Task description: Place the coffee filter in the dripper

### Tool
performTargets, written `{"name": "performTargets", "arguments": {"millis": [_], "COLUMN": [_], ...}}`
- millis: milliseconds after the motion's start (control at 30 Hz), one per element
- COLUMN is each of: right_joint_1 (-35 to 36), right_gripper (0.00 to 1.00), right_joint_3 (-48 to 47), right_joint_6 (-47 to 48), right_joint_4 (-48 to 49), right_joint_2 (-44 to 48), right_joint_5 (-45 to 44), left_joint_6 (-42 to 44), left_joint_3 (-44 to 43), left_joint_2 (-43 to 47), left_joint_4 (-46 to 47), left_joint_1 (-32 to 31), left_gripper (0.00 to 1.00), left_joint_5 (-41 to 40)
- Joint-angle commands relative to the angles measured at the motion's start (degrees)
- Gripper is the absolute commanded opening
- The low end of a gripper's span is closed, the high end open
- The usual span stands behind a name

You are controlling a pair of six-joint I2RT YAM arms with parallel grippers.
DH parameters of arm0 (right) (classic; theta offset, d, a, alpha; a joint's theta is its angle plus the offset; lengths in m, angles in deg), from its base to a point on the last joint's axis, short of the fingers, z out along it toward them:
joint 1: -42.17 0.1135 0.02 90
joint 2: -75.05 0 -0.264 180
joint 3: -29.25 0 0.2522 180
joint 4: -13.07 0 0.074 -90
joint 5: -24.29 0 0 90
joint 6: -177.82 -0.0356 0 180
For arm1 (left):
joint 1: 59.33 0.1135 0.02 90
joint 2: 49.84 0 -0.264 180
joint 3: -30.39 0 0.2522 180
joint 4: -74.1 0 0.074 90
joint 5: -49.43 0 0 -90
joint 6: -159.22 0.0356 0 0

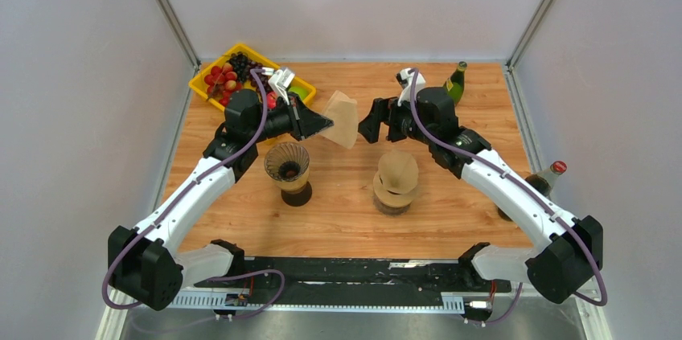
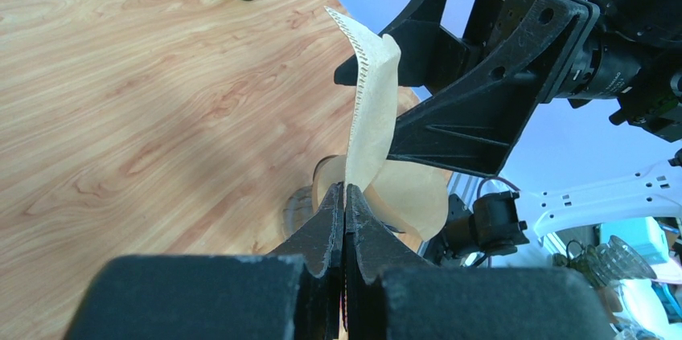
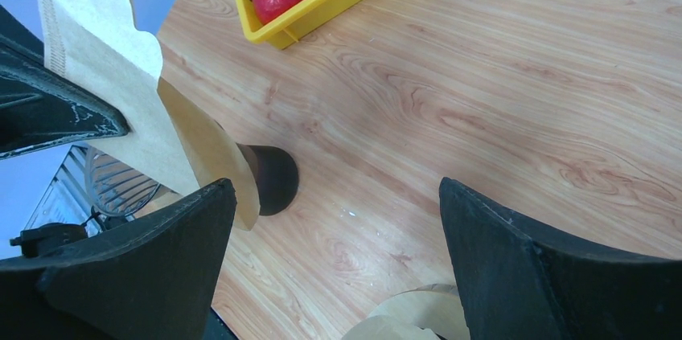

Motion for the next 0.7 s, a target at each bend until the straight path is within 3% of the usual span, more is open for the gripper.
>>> {"name": "performTargets", "arguments": {"millis": [0, 200, 467, 667], "right_joint_1": [0.1, 0.1, 0.1, 0.1], "right_gripper": [1.00, 0.99, 0.98, 0.93], "right_joint_3": [-2.5, -2.7, -2.6, 0.4], "right_joint_6": [-0.4, 0.3, 1.7, 3.9], "right_joint_4": [1.2, 2.8, 5.1, 9.5], "right_joint_2": [0.1, -0.6, -0.9, 1.2], "right_joint_5": [3.4, 7.8, 8.8, 16.0], "left_joint_6": [0.0, -0.1, -1.1, -2.2], "left_joint_3": [-1.4, -1.6, -0.6, -0.2], "left_joint_2": [0.0, -0.7, -1.1, -1.6], "left_joint_4": [1.0, 1.7, 6.3, 9.3], "left_joint_1": [0.0, 0.1, 0.0, 0.0], "left_gripper": [0.00, 0.00, 0.00, 0.00], "left_joint_5": [0.3, 1.6, 9.6, 13.6]}}
